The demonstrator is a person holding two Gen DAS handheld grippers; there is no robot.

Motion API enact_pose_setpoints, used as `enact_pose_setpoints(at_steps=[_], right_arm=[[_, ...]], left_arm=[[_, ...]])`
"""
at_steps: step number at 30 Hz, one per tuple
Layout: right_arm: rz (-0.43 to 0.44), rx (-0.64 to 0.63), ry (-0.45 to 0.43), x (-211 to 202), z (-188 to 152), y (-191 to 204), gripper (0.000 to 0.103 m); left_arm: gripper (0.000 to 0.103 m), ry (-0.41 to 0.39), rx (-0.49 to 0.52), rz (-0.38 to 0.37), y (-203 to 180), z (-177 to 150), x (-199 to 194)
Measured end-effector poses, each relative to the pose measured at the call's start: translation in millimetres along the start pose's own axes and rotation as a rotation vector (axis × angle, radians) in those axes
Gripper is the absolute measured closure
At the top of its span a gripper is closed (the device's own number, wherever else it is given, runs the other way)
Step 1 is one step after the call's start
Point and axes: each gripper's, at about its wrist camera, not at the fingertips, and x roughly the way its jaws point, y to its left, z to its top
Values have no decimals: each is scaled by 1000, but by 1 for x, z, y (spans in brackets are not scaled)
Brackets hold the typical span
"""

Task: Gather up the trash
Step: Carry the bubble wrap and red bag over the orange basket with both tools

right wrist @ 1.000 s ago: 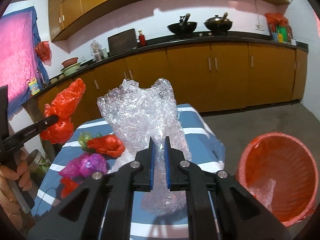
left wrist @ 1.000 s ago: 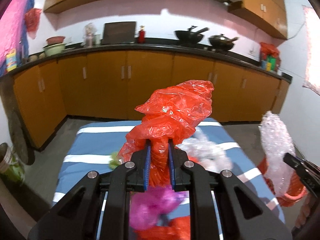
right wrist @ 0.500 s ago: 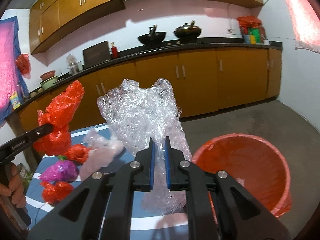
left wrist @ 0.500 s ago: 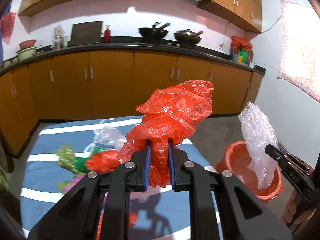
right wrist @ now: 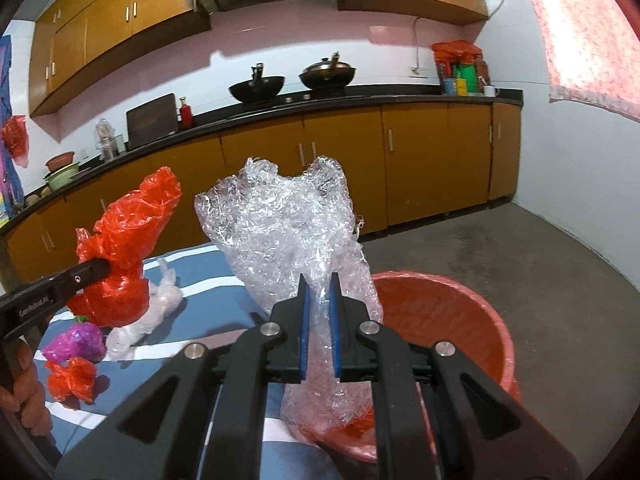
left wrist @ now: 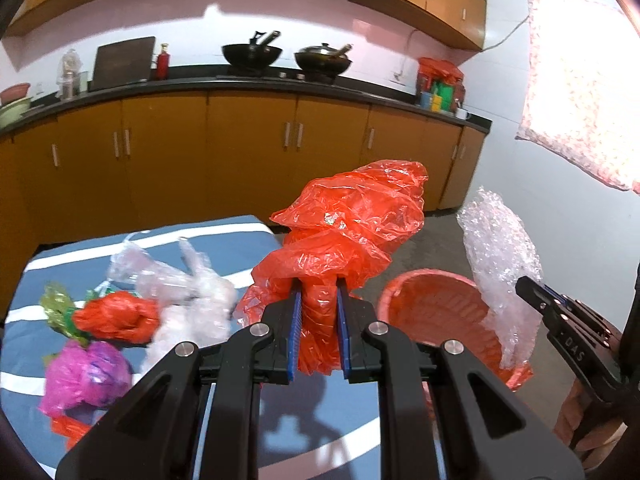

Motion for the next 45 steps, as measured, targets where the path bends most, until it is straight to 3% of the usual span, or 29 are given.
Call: enact_pose_setpoints(at_steps=[14, 25, 45], right_arm=[[-113, 38, 15, 2, -10, -51, 93], [-171, 110, 43, 16, -17, -86, 93], [-182, 158, 64, 40, -20, -110, 93]], left_arm=[[87, 45, 32, -119, -60, -11, 36], [87, 82, 56, -168, -99, -18, 68], [87, 126, 109, -217, -130, -25, 107]])
